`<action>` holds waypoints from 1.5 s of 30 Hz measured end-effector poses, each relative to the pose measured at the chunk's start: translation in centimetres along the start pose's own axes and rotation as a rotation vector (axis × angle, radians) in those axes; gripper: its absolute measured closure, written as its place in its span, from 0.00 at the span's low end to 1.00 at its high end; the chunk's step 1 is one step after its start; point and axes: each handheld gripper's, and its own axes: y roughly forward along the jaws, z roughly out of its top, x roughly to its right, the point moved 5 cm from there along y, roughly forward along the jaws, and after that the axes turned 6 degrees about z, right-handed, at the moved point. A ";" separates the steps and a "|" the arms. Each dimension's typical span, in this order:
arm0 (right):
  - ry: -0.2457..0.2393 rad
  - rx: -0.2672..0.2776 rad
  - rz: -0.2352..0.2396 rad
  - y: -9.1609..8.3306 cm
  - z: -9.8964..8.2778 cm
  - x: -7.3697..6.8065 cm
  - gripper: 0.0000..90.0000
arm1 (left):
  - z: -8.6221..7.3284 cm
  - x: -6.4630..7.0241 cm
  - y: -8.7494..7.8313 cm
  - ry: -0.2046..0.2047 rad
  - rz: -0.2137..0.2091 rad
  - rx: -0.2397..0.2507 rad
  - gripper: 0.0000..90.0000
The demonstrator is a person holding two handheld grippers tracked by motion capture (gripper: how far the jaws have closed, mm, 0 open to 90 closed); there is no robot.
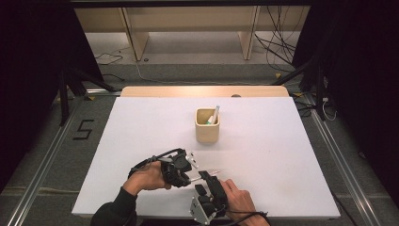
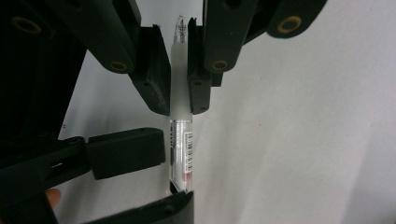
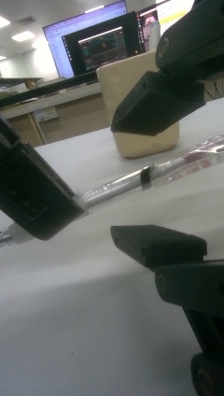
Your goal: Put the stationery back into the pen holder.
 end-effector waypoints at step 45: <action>-0.221 -0.021 0.020 0.9 0.3 -1.9 0.88 | -0.2 1.0 0.5 0.029 -0.020 -0.071 0.75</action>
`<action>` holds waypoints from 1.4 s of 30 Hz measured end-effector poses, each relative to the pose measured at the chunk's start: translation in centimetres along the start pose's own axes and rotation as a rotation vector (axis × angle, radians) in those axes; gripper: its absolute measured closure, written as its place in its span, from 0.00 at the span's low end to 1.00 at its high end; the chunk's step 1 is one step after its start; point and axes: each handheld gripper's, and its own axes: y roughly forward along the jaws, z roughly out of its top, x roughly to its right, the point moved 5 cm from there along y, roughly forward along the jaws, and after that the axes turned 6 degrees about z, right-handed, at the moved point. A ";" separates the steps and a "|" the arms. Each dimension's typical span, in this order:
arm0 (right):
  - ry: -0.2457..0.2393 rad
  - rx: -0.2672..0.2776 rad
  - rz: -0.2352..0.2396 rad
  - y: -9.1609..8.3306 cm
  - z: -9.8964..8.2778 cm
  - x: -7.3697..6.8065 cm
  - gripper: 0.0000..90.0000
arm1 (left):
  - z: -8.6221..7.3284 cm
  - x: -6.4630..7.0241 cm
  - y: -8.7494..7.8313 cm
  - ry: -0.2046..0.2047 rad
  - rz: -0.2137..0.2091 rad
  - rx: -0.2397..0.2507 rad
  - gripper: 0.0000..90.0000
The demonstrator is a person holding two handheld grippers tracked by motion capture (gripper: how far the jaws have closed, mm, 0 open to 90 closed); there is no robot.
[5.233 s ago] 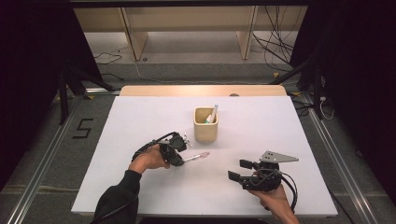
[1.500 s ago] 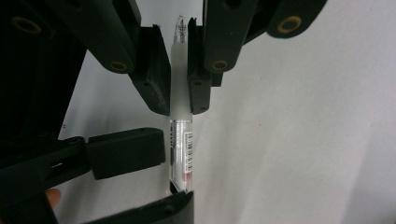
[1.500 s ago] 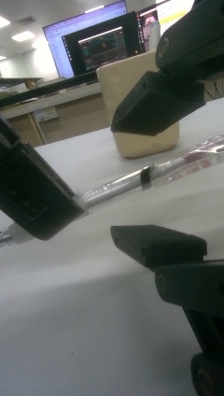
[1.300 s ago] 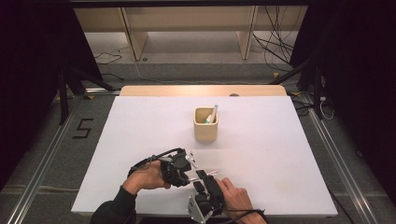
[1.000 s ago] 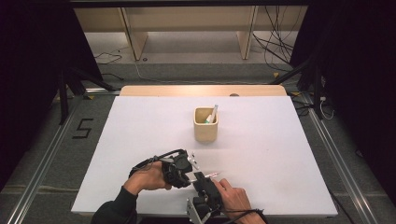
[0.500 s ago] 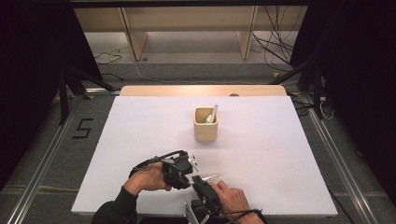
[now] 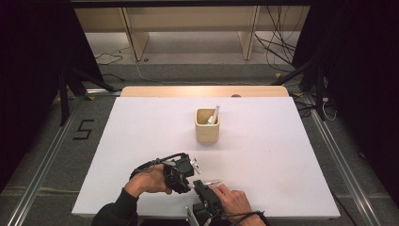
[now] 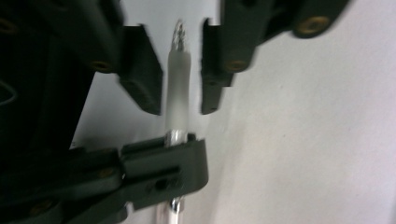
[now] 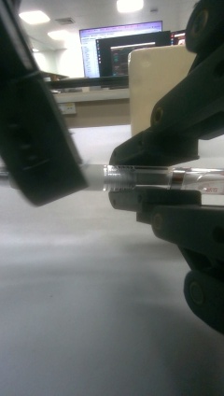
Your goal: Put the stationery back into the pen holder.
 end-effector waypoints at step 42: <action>0.796 0.126 0.012 -2.8 -9.4 10.3 0.88 | -2.9 -2.8 -1.0 -0.347 0.219 0.561 0.22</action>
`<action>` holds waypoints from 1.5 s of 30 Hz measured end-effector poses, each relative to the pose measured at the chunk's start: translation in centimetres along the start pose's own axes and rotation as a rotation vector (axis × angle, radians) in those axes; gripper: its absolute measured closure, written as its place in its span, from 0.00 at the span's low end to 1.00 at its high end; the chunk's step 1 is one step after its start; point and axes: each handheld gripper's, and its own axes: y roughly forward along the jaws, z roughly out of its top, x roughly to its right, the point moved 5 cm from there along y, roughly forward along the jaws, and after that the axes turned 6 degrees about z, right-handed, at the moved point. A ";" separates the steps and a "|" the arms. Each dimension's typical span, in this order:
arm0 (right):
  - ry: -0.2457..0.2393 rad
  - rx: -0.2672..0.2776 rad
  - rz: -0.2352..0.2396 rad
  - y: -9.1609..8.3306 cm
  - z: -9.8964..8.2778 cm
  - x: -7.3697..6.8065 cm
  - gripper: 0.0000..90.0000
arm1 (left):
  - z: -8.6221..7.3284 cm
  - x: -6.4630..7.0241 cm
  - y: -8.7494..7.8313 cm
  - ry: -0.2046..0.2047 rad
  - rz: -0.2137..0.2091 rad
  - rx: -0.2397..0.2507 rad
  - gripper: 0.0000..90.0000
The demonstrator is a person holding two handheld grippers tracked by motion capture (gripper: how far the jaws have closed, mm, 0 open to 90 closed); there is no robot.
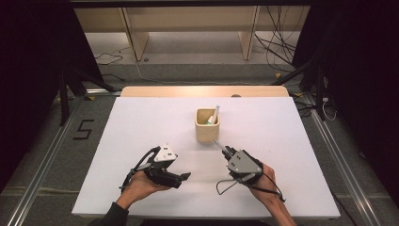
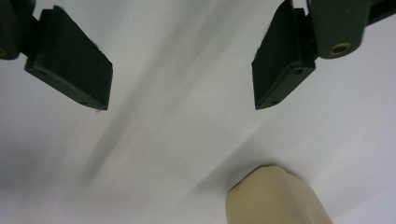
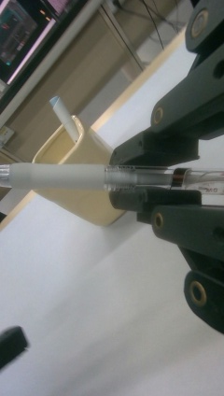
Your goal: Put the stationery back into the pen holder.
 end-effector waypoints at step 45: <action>0.649 0.215 0.230 5.7 5.9 7.9 0.88 | -5.0 -1.4 -1.9 -0.133 0.093 0.216 0.22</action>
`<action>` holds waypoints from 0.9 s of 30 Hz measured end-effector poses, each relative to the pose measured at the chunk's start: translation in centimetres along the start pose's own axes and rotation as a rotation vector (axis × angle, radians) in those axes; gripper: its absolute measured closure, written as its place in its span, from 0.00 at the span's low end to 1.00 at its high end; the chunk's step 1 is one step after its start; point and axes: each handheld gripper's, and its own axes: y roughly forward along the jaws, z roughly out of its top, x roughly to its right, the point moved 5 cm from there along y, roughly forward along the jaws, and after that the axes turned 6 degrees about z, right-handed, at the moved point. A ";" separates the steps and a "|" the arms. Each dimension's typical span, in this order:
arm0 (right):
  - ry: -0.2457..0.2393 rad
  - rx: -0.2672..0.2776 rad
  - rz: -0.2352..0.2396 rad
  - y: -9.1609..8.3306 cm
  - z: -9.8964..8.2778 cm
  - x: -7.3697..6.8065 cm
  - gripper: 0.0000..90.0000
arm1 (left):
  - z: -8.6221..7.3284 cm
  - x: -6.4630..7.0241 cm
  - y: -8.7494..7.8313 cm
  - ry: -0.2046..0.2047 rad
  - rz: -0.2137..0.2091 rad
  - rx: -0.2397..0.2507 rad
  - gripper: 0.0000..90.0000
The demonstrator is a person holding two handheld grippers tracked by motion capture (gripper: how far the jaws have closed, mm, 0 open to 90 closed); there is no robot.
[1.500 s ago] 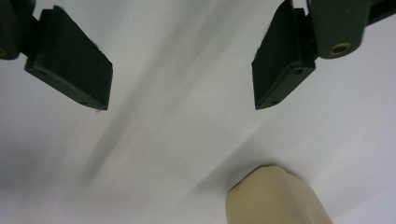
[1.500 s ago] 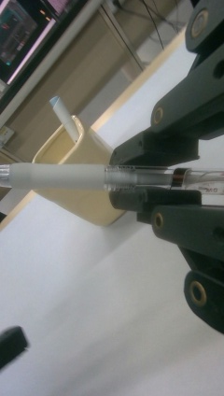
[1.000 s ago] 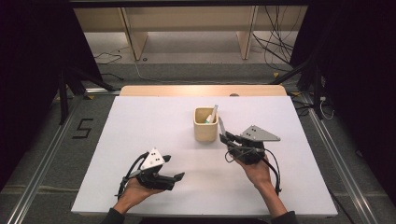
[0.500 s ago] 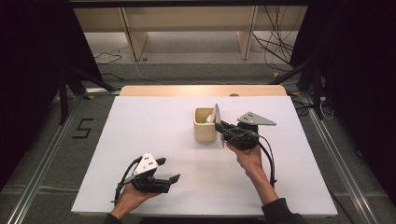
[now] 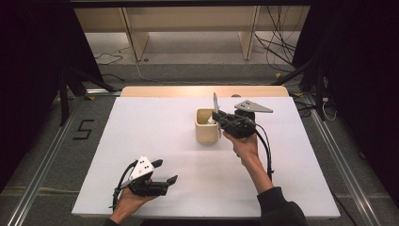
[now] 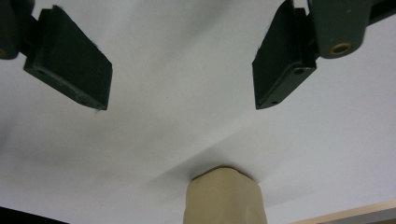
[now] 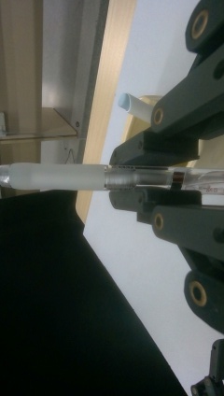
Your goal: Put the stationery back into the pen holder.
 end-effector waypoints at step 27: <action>0.057 0.005 -0.040 4.2 3.1 1.5 0.88 | -0.7 -0.7 -0.4 -0.017 0.026 0.017 0.21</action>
